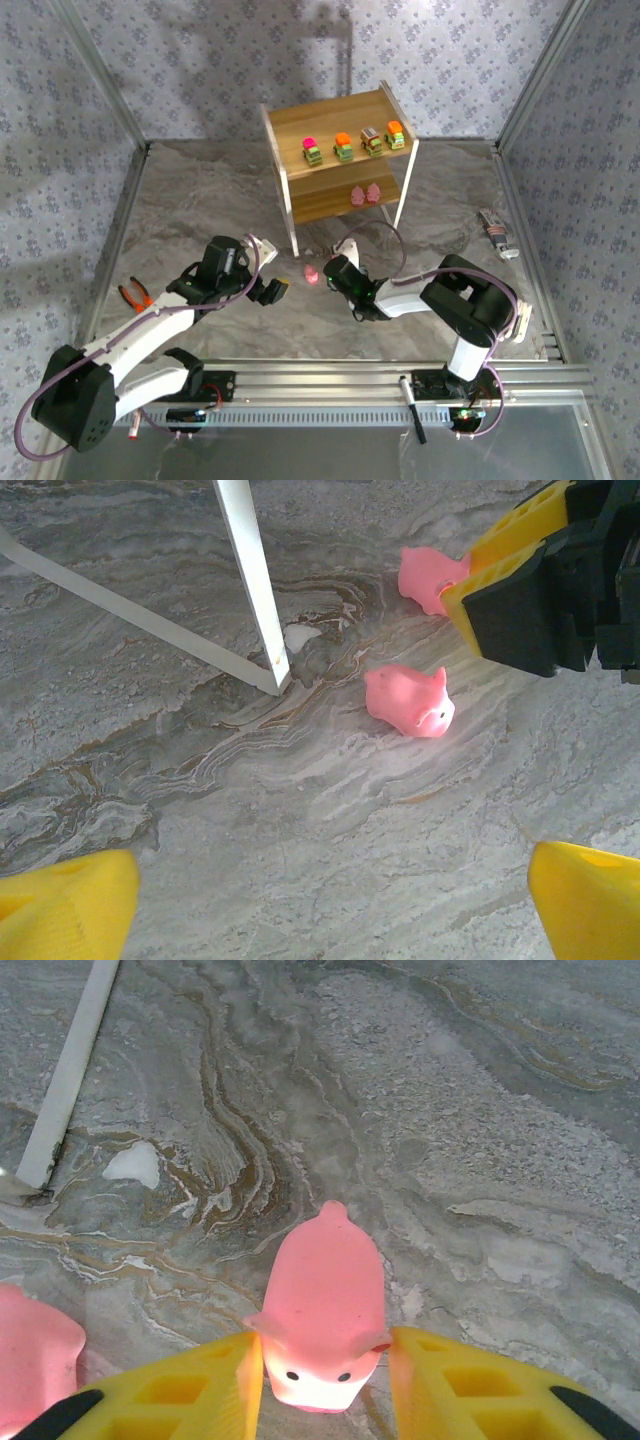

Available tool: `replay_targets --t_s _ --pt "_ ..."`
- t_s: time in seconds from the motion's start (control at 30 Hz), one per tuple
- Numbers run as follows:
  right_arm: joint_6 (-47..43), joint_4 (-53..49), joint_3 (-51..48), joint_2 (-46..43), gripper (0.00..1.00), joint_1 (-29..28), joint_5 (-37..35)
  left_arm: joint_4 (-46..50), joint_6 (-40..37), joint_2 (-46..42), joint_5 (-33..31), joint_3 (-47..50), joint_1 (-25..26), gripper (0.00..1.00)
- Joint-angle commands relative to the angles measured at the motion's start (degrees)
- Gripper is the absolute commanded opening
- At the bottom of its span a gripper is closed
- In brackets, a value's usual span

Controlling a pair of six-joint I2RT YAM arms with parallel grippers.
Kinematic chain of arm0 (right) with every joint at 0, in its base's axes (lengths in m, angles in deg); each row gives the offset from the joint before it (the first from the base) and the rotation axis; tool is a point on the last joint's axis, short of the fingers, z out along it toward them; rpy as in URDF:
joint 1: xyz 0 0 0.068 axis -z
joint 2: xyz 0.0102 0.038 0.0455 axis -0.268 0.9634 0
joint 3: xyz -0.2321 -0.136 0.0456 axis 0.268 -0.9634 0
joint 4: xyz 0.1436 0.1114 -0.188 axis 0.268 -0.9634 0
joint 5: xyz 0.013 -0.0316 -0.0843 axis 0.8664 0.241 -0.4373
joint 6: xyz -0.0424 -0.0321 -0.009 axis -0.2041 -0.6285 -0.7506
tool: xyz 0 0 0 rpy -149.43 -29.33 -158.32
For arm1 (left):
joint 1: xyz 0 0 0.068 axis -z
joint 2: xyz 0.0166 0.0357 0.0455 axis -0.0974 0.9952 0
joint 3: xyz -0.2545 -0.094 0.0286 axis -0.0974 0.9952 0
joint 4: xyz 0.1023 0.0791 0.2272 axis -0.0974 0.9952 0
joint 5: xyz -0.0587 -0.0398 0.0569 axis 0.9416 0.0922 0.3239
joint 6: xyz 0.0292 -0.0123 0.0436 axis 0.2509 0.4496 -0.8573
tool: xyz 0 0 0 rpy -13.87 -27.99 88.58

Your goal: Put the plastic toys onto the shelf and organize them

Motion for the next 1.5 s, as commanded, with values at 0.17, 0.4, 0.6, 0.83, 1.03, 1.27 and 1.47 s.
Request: replay_targets --t_s 0.17,0.4,0.6,0.83,1.03,1.27,1.47 --pt "-1.1 -0.2 0.9 1.6 0.40 0.5 0.7 -1.3 0.6 0.9 1.2 -2.4 0.1 1.00" --pt "-2.3 -0.3 1.0 1.1 0.29 1.1 1.4 -1.4 0.7 1.1 1.1 -2.5 0.1 1.00" --pt "-3.6 -0.2 1.1 0.0 0.22 1.4 2.6 -1.3 0.7 1.3 1.4 -2.6 0.1 0.99" --pt "-4.0 -0.9 -0.1 -3.3 0.21 1.4 2.4 -1.8 0.7 1.0 1.5 -2.4 0.1 1.00" --pt "-3.0 -3.1 -1.6 -8.3 0.21 0.3 1.0 -1.8 0.8 0.8 1.7 -2.2 0.0 1.00" --pt "-0.7 -9.7 -0.6 -16.2 0.20 -2.7 -4.2 -1.9 1.2 0.6 2.2 -2.0 0.2 1.00" --pt "0.7 -17.0 3.5 -21.4 0.20 -5.2 -9.7 -2.0 0.9 0.5 2.3 -2.0 0.6 1.00"
